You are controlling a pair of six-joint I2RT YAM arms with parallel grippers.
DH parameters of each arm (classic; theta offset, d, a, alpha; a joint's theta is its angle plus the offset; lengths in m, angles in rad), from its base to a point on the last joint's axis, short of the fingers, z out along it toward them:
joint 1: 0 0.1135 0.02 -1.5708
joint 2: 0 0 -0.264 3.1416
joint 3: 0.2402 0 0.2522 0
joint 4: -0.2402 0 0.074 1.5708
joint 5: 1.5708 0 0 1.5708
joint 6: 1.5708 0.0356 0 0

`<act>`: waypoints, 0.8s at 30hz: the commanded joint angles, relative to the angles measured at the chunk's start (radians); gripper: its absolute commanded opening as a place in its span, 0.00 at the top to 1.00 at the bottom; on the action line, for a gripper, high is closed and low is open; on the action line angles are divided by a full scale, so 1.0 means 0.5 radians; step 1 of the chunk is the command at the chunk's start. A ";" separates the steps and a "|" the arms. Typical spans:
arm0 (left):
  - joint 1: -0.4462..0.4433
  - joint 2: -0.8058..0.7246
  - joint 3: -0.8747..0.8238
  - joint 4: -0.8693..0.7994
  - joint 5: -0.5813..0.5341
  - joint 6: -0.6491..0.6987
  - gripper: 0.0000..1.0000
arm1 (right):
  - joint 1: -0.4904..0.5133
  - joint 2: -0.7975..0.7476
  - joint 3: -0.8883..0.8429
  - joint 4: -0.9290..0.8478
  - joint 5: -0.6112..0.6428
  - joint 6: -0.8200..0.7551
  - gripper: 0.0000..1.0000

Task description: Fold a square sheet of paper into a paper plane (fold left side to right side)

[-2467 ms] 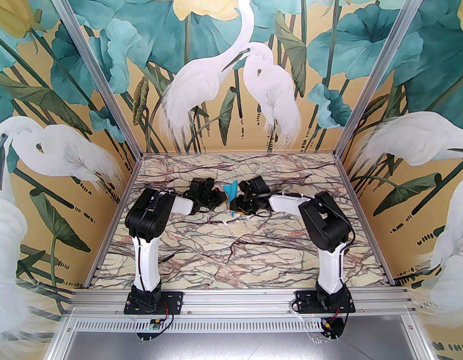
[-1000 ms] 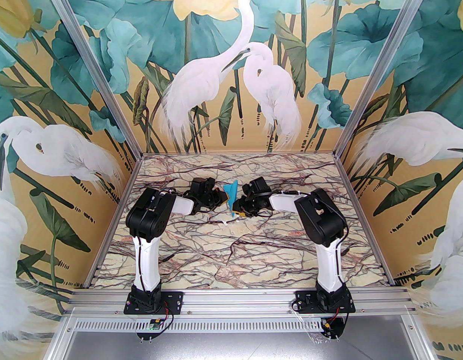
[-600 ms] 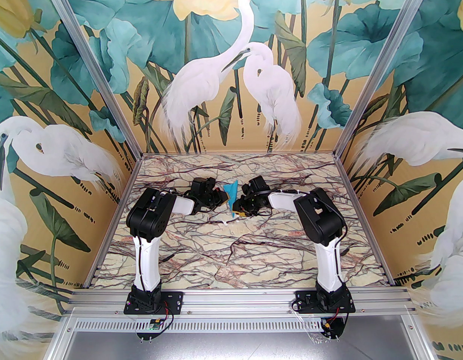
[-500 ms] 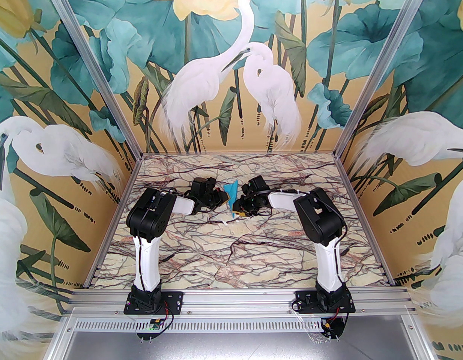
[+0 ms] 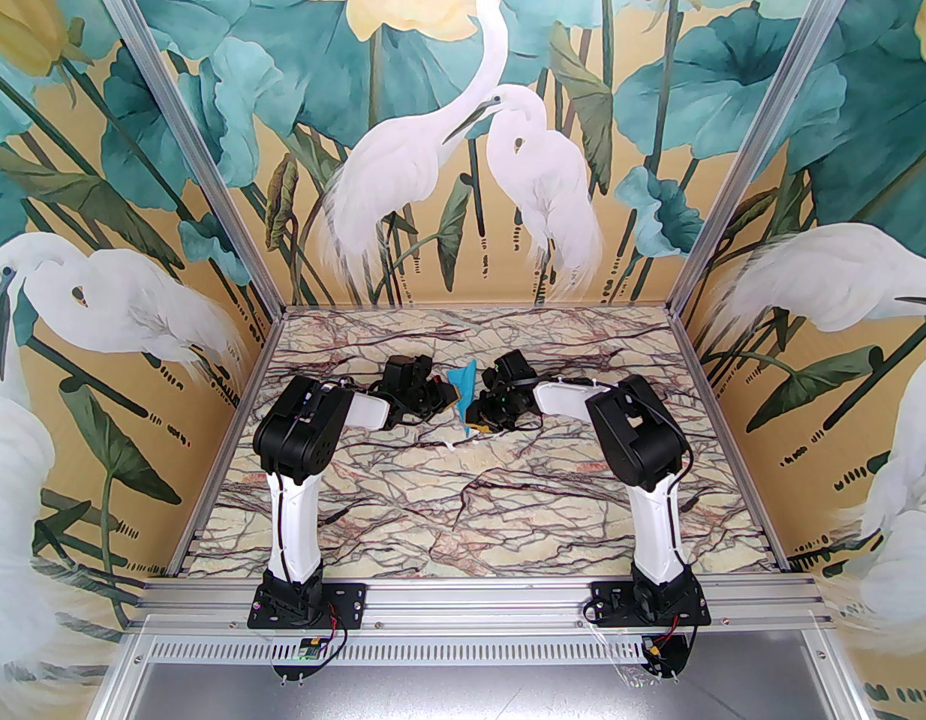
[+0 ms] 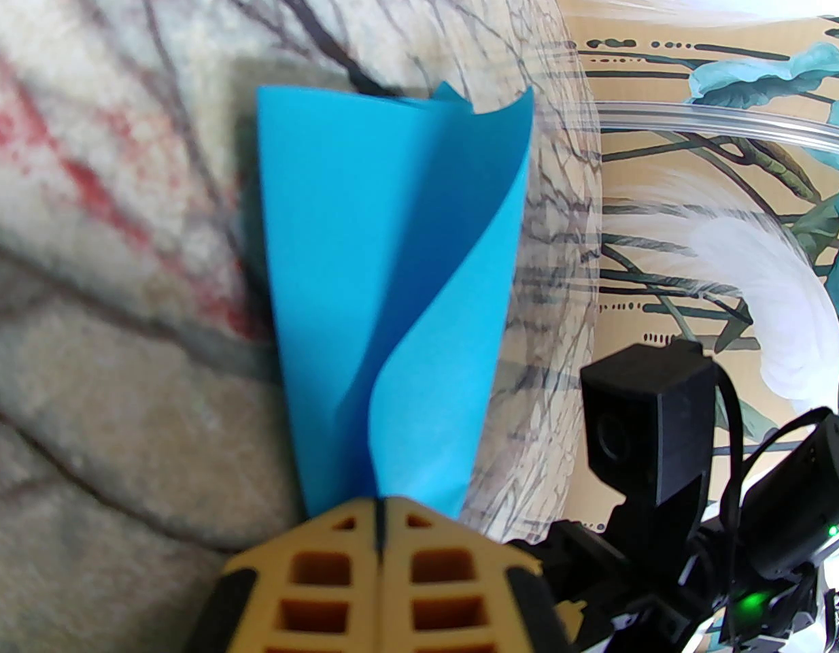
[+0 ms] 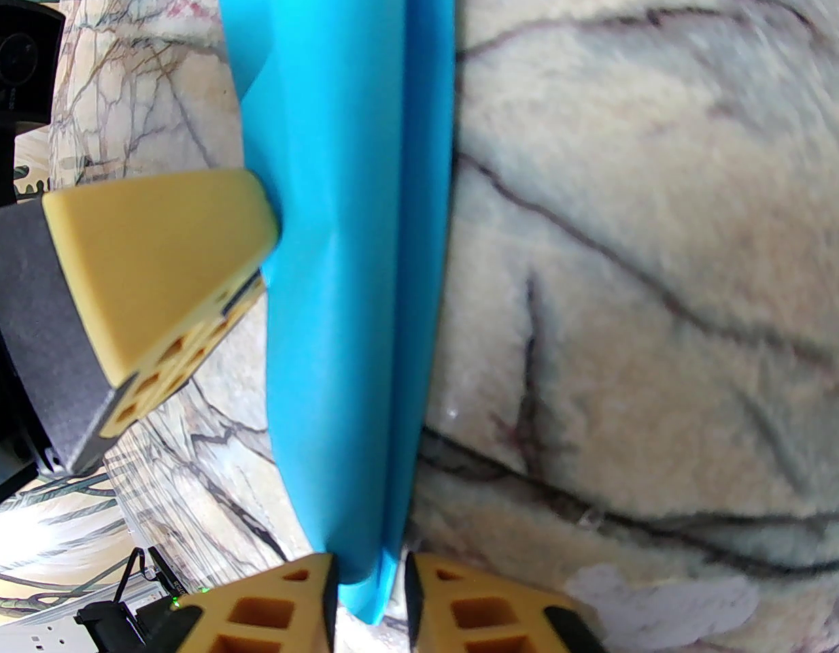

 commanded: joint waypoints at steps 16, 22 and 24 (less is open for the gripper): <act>-0.020 0.063 0.027 -0.011 0.021 -0.023 0.97 | 0.049 0.186 0.114 -0.283 0.243 -0.052 0.78; -0.021 0.067 0.031 -0.004 0.026 -0.029 0.97 | 0.053 0.196 0.141 -0.314 0.284 -0.034 0.78; -0.020 0.071 0.030 -0.004 0.028 -0.033 0.97 | 0.054 0.208 0.161 -0.336 0.289 -0.036 0.79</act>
